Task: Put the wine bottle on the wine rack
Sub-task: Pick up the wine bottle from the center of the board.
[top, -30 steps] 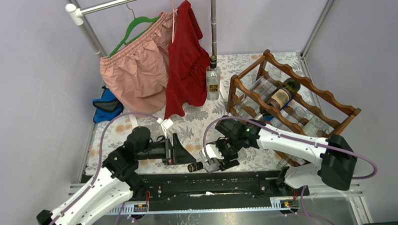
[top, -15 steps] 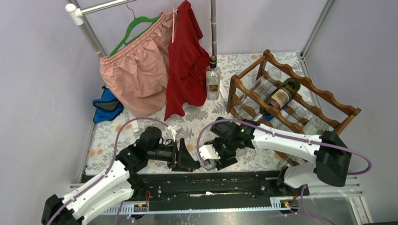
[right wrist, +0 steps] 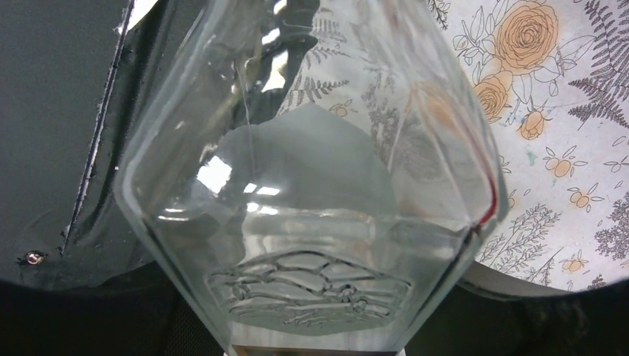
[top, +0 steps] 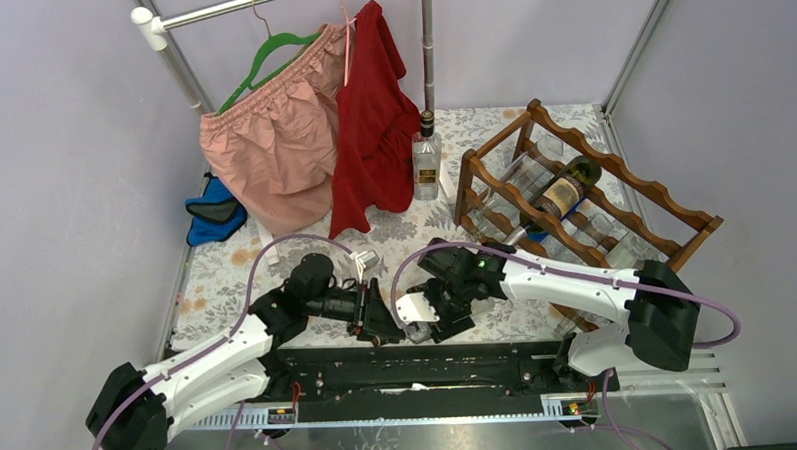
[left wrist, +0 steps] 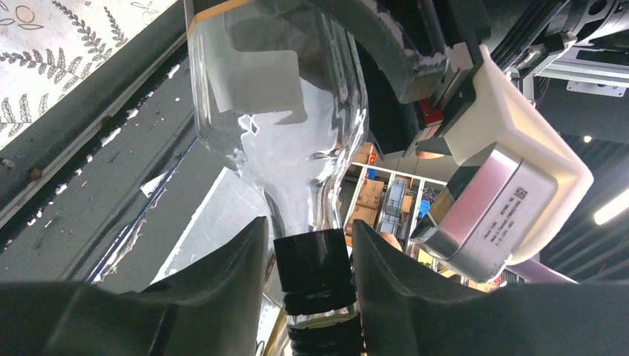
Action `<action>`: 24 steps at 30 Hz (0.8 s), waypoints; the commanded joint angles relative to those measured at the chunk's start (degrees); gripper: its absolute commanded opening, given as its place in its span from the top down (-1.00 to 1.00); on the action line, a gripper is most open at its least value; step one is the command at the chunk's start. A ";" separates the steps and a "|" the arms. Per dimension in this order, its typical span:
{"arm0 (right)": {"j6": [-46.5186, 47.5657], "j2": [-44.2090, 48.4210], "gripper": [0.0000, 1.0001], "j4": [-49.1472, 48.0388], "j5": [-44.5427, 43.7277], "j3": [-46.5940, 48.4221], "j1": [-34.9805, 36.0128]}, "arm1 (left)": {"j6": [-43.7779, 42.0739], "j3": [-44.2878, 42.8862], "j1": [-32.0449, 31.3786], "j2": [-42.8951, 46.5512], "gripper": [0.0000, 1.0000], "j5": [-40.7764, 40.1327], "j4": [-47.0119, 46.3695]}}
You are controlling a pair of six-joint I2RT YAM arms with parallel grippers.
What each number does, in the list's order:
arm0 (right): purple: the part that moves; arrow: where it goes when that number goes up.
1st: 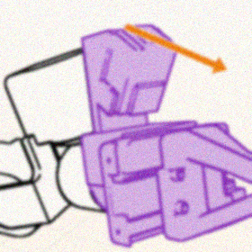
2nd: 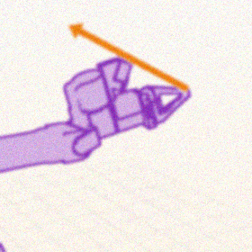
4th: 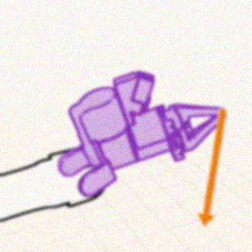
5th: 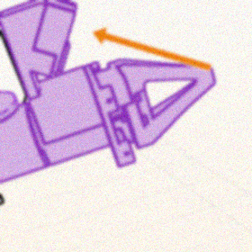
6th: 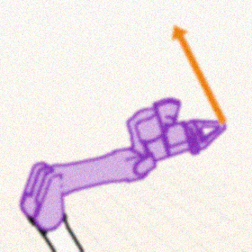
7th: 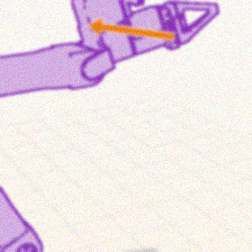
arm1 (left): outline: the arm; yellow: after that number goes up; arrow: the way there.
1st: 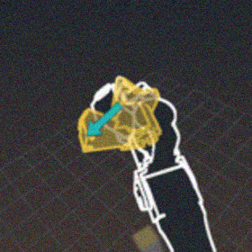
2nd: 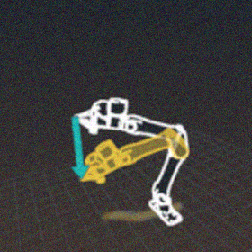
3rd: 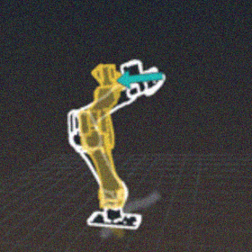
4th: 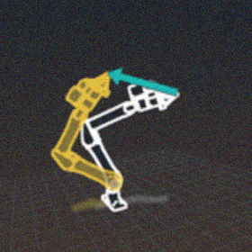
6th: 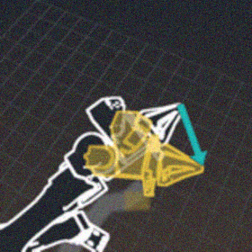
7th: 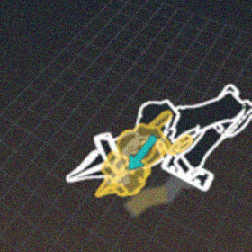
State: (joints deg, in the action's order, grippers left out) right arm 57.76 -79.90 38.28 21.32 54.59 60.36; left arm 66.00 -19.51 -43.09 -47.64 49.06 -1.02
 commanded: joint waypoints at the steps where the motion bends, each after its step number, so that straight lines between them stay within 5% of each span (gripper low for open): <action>1: -0.67 0.31 1.00 -2.92 -0.17 3.76 1.44 | 1.10 1.07 -0.32 -1.32 -0.02 1.02 -6.10; 24: -2.83 -1.57 1.00 -3.25 -4.19 5.35 2.04 | -4.01 -0.80 -1.45 -2.19 0.04 -0.59 2.15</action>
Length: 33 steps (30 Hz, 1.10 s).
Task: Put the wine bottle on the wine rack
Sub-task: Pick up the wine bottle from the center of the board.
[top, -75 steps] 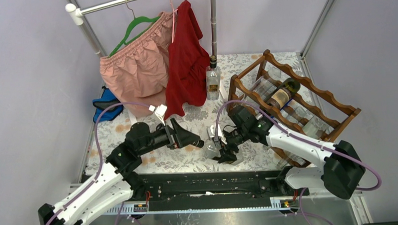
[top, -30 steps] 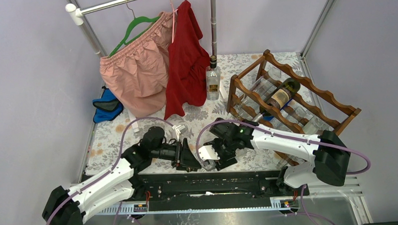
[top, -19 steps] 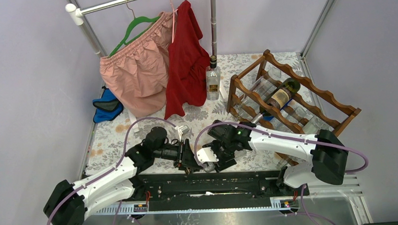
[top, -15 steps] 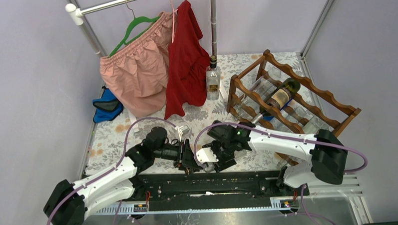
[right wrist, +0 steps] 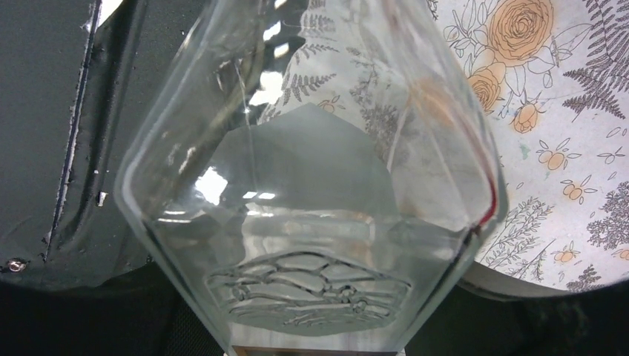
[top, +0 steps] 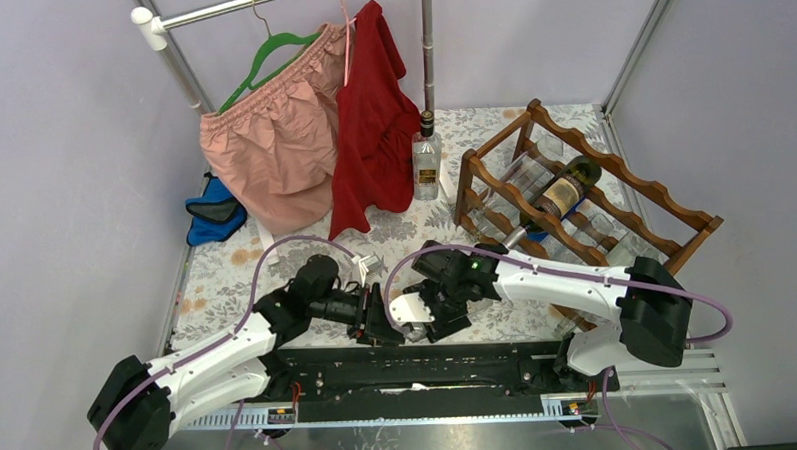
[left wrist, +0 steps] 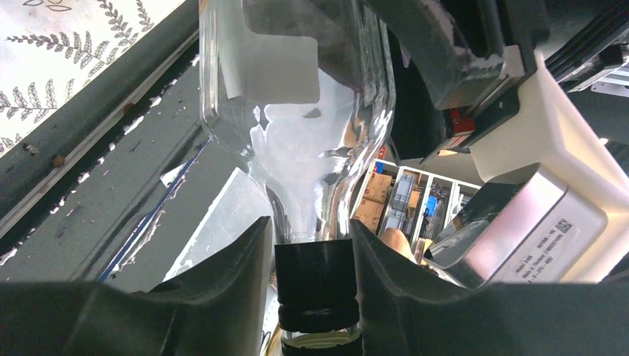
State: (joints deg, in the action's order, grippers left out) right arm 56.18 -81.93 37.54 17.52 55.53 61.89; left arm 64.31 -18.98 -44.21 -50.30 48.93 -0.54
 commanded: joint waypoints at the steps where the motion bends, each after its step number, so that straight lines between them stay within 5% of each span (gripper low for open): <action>1: -1.23 0.47 1.00 -2.48 -0.27 4.41 0.54 | -2.35 -1.32 -0.30 0.51 0.04 -0.62 1.68; 25: -3.01 -1.88 1.00 -2.10 -1.22 5.84 2.53 | -1.74 -1.94 -0.30 -1.34 0.06 -1.03 0.76; 33: -3.71 -2.86 1.00 -1.71 -1.91 6.35 2.53 | -1.72 -1.51 -0.33 -0.88 0.30 -1.14 0.74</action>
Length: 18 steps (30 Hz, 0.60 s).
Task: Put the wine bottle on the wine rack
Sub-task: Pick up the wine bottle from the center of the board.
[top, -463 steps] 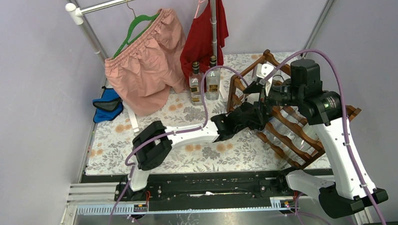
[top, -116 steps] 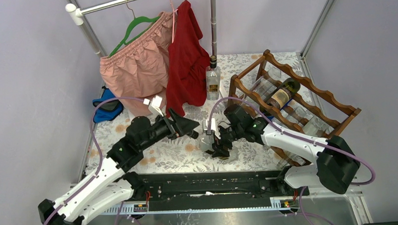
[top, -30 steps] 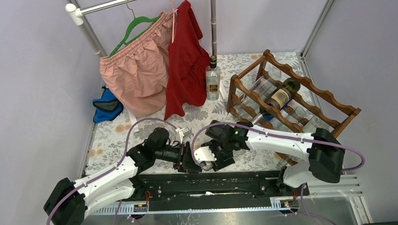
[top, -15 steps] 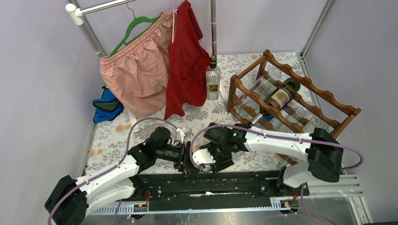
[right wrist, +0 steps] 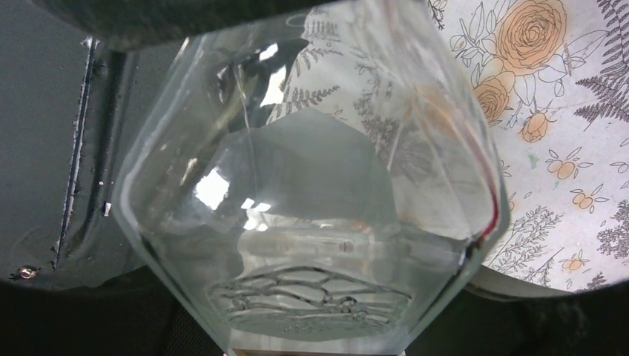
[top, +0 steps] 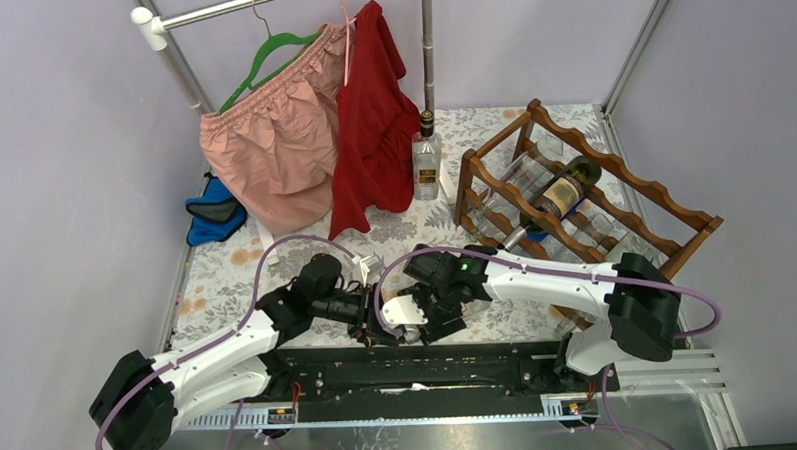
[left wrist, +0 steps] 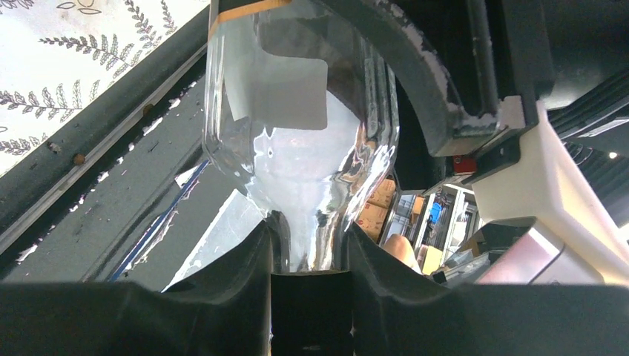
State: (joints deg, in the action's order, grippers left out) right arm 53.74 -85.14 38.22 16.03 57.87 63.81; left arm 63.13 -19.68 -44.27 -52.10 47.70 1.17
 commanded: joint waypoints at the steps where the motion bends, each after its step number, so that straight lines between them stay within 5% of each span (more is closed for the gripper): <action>1: -1.26 0.33 1.00 -2.37 -0.40 4.01 0.57 | -0.55 -0.80 -0.25 1.01 0.37 0.17 -0.97; 6: -1.60 0.03 0.98 -2.00 -0.17 4.48 0.61 | -0.99 -0.90 -0.22 1.32 0.98 0.20 -0.99; 8: -1.95 -0.10 0.84 -1.73 0.00 4.76 0.61 | -1.02 -0.61 -0.28 2.12 1.00 0.57 -3.19; 15: -3.86 0.37 -0.62 0.35 3.65 6.39 0.52 | -1.93 1.45 -0.19 3.79 1.00 2.92 -7.10; 18: -4.32 0.80 -0.99 1.13 4.89 6.87 0.52 | -1.44 3.03 -0.12 3.98 1.00 3.35 -9.18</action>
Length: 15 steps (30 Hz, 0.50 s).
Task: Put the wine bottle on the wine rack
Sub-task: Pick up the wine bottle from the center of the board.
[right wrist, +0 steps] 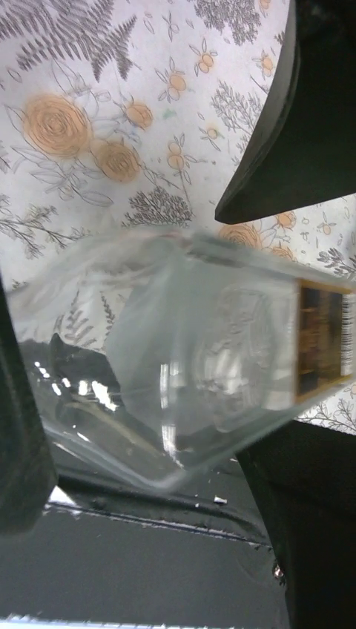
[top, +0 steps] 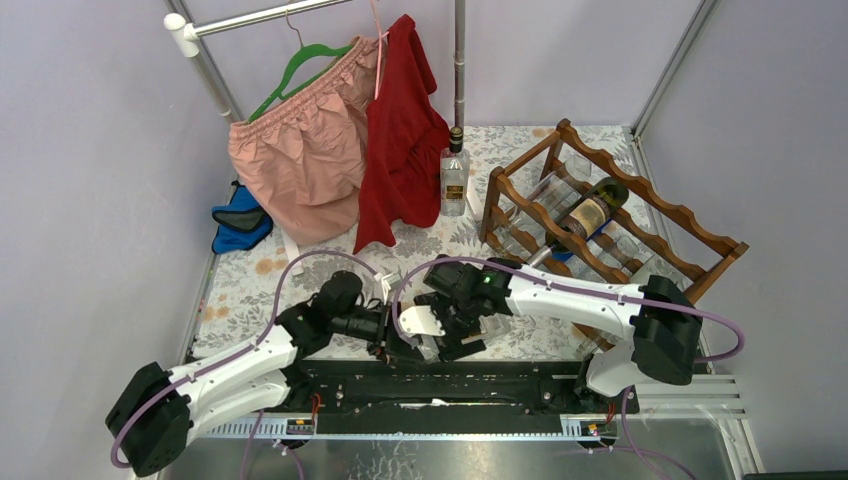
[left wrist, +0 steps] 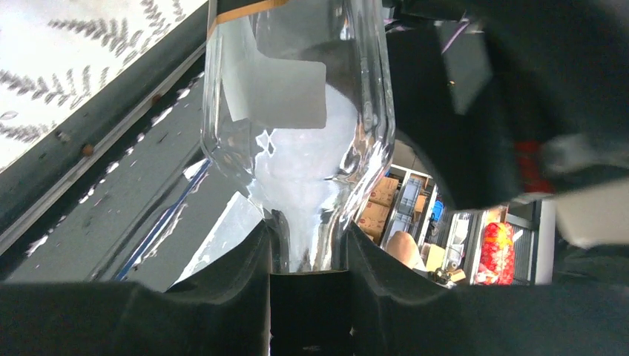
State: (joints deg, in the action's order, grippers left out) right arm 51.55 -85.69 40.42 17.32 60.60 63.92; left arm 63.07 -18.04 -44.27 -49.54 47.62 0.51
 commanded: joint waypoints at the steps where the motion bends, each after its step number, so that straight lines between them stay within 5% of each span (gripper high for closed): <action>1: -2.29 1.40 -1.00 -0.70 3.94 4.36 0.42 | -1.41 1.70 -0.15 1.38 1.00 3.59 -8.85; 11: -0.23 5.48 -1.00 7.73 14.10 9.07 -3.78 | -3.10 3.55 -0.16 5.39 1.00 2.78 -12.64; 15: 0.26 6.87 -1.00 4.86 11.85 5.28 -4.08 | -0.49 4.84 -0.17 6.11 1.00 2.88 -18.28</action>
State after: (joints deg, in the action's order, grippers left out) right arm 50.74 -81.41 45.04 27.31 67.00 60.40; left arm 62.30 -12.64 -44.23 -45.82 47.53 -1.56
